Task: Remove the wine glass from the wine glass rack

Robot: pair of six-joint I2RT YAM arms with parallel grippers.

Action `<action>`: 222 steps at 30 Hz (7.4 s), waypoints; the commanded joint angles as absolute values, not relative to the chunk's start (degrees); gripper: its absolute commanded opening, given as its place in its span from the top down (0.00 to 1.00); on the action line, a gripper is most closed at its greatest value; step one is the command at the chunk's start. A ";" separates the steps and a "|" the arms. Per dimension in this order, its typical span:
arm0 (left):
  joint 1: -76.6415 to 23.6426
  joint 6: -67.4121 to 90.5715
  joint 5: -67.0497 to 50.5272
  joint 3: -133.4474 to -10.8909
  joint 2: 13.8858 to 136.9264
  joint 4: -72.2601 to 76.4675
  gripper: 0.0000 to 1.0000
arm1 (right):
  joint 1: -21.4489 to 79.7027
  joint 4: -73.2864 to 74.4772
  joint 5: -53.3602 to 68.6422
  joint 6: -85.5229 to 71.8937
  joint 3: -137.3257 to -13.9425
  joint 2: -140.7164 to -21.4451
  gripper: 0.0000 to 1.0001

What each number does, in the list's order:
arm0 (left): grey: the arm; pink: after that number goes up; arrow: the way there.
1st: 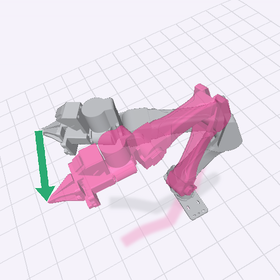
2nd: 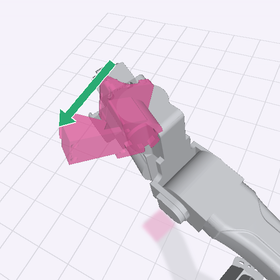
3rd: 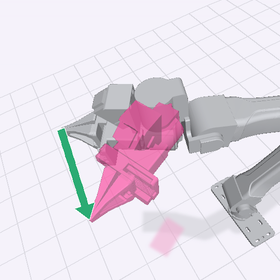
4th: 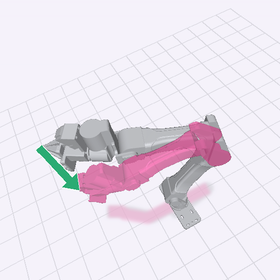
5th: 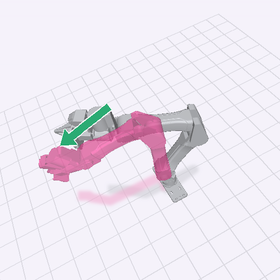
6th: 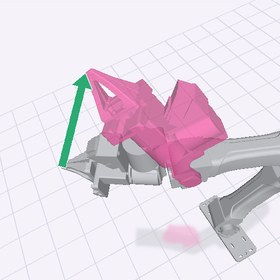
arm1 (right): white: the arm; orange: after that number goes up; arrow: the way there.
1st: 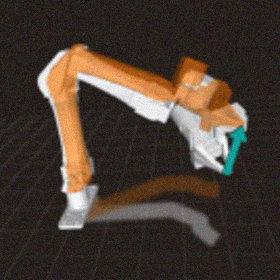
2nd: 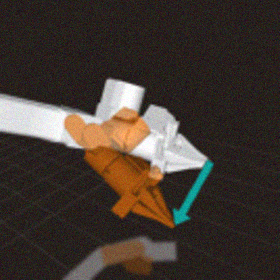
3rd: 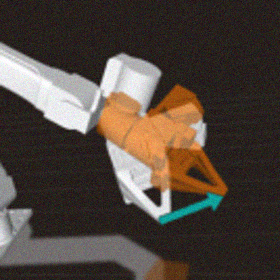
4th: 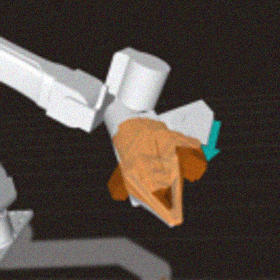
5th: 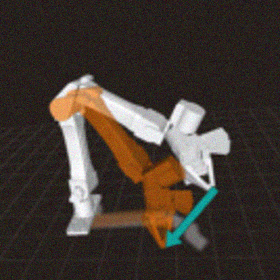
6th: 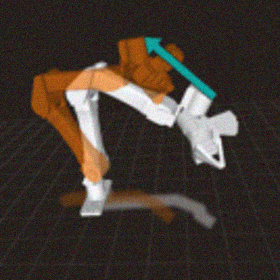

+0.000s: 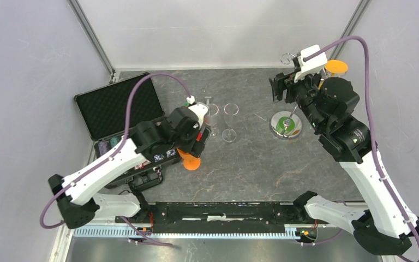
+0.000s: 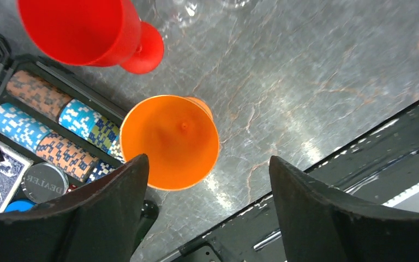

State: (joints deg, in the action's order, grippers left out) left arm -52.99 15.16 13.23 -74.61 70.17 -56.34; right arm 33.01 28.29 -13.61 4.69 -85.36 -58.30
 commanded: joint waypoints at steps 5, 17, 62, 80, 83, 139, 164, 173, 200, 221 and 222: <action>-53.03 11.70 13.39 -69.48 55.37 -42.85 0.00 | 32.36 32.60 -49.30 20.10 -97.72 -69.60 0.22; -53.07 11.61 10.75 -64.98 49.30 -39.21 0.00 | 16.67 47.42 -47.62 14.89 -118.46 -88.50 0.30; -53.04 13.87 8.51 -58.02 43.37 -35.67 0.00 | -35.20 11.03 32.65 -45.20 -78.57 -71.12 0.62; -53.09 14.10 9.49 -56.16 40.26 -34.89 0.00 | -31.13 14.87 25.91 -45.95 -79.85 -73.86 0.55; -53.09 14.05 9.74 -56.16 40.16 -34.89 0.00 | -30.57 15.09 24.84 -45.45 -79.81 -74.01 0.55; -53.08 14.41 12.03 -55.33 39.71 -34.62 0.00 | -26.37 3.08 4.97 -61.64 -70.13 -66.34 1.00; -53.07 14.19 12.35 -55.38 40.40 -34.45 0.00 | -24.82 -4.26 15.01 -67.72 -67.16 -68.09 1.00; -53.07 14.24 12.04 -55.37 40.69 -34.37 0.00 | -22.34 -4.97 10.98 -63.78 -69.54 -70.50 1.00; -53.06 17.14 13.85 -56.03 41.34 -34.45 0.00 | -22.94 -30.28 16.39 -53.53 -72.78 -67.26 1.00; -53.09 33.75 6.72 -55.63 42.84 -8.88 0.00 | -19.78 -34.99 38.96 -65.22 -67.98 -43.49 1.00; -53.07 34.61 6.39 -55.76 43.32 -7.03 0.00 | -19.06 -36.55 39.29 -67.93 -66.59 -43.09 1.00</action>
State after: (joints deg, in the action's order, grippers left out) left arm -52.99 26.35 9.10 -55.86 43.09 -21.32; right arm -21.34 -33.10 36.07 -60.62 -69.65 -45.36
